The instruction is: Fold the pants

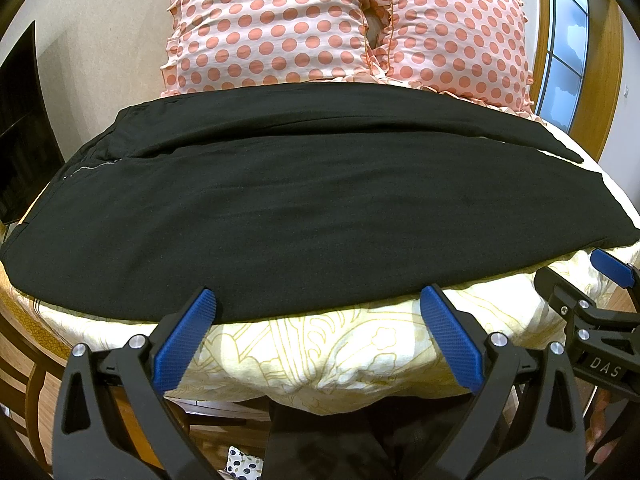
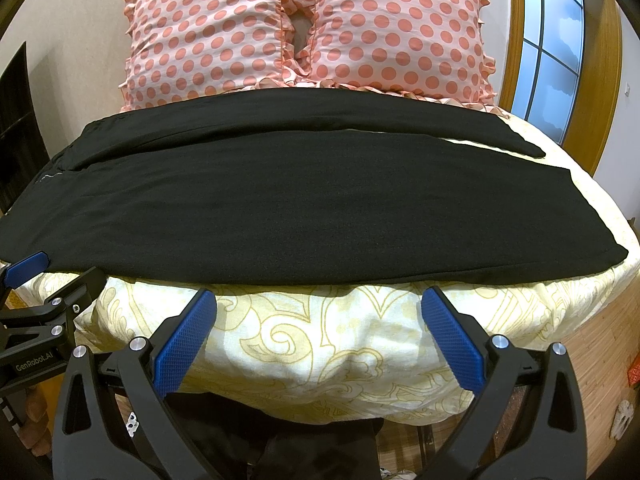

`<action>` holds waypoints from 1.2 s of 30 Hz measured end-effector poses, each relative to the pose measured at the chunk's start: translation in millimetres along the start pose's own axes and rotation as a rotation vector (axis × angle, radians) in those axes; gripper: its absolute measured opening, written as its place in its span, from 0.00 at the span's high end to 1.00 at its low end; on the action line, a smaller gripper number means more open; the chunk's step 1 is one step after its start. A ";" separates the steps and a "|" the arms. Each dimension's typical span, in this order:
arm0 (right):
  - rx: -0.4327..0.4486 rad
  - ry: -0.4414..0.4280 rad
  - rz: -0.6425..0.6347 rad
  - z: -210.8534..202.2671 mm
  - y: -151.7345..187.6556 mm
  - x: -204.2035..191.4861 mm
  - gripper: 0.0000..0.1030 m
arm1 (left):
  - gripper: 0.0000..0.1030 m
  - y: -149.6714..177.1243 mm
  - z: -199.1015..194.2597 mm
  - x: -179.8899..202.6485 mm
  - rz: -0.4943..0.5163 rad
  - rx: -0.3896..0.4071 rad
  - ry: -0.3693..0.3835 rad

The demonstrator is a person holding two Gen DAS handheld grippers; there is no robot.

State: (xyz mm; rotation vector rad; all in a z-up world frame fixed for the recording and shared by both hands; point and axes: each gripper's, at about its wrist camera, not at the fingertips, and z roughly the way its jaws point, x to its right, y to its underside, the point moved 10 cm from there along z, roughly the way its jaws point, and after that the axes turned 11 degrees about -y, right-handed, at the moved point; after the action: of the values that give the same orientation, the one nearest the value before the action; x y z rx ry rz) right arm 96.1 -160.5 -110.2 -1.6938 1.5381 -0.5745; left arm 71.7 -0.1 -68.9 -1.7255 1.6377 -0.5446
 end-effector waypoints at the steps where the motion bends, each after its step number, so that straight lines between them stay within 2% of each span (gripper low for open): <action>1: 0.000 0.000 0.000 0.1 0.0 -0.1 0.01 | 0.02 0.0 0.0 0.0 0.000 0.000 0.000; 23: -0.001 -0.001 -0.001 -0.4 -2.1 -1.0 0.01 | 0.02 -0.1 -0.9 0.1 0.003 0.000 0.004; 27: -0.002 -0.008 -0.008 -0.9 -2.1 -1.6 0.01 | 0.02 0.7 -12.1 0.4 0.025 -0.005 -0.002; 36: -0.009 -0.017 -0.025 -4.2 -0.7 -4.7 0.01 | 0.02 -7.6 -35.7 4.3 0.078 0.085 0.001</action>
State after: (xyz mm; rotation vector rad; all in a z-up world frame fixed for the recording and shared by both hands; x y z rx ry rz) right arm 92.5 -156.9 -106.3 -1.7227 1.5120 -0.5648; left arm 52.0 -11.3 -40.0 -1.5932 1.6518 -0.5693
